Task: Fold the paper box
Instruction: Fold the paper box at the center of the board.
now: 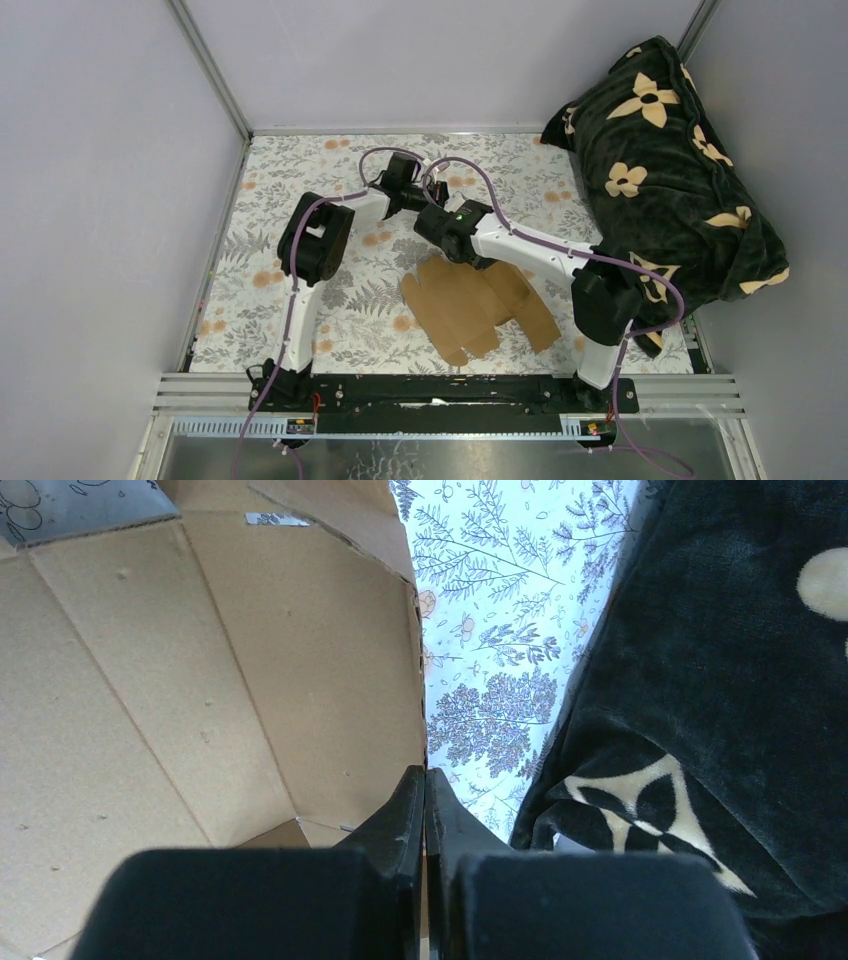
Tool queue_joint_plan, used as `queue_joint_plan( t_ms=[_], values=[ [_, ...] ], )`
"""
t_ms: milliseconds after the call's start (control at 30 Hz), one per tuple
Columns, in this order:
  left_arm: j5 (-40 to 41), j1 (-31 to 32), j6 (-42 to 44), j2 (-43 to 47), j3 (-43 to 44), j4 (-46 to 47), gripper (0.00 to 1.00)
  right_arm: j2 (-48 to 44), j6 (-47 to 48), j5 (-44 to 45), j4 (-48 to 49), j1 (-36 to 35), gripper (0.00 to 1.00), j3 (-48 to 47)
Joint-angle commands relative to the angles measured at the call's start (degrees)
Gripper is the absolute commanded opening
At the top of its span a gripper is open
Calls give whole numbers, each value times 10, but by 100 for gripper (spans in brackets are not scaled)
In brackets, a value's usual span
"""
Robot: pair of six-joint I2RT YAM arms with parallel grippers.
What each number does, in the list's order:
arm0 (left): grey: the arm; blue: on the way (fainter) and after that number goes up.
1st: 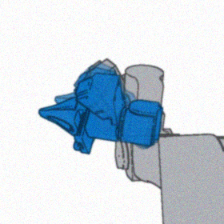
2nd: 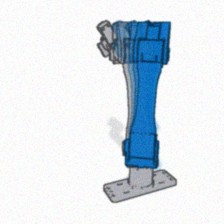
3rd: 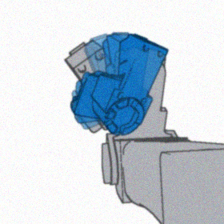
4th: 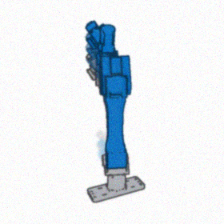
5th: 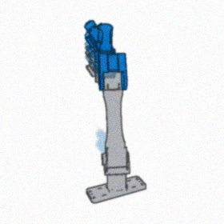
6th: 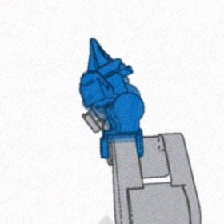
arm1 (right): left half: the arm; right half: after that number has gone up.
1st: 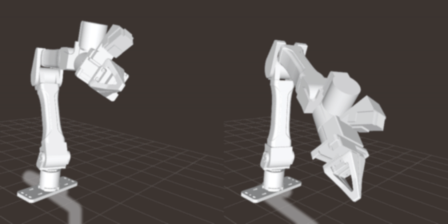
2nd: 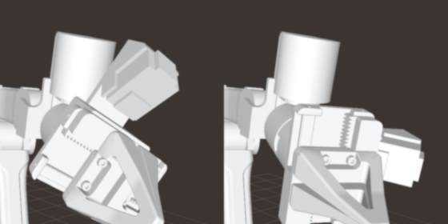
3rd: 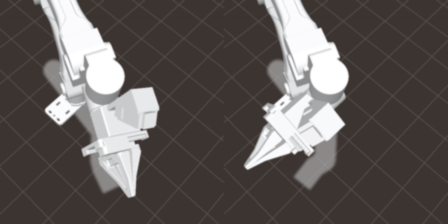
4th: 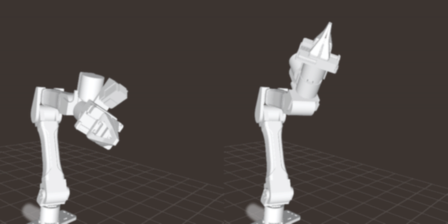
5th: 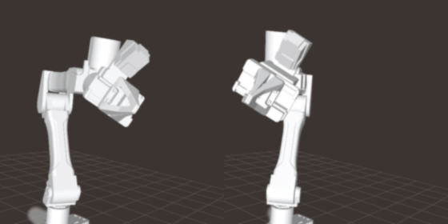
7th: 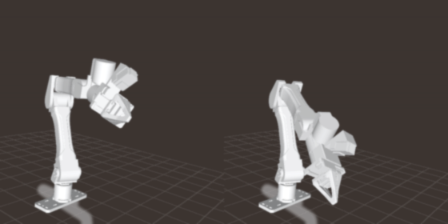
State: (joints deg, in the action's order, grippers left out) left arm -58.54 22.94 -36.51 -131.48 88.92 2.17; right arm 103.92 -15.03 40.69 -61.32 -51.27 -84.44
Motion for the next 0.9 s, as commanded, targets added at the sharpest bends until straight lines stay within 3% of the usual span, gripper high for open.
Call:
queue_joint_plan(
  t_ms=[0, 700, 867],
  values=[
    [-6, 2, 9, 53, -44, 67, 28, 9, -36, 59, -35, -18, 0, -28],
    [37, 44, -32, 158, -229, 241, 27, 20, -105, 157, -73, -71, 0, 26],
    [54, 51, -31, 170, -272, 273, 34, 16, -118, 152, -67, -82, 0, 45]
  ],
)
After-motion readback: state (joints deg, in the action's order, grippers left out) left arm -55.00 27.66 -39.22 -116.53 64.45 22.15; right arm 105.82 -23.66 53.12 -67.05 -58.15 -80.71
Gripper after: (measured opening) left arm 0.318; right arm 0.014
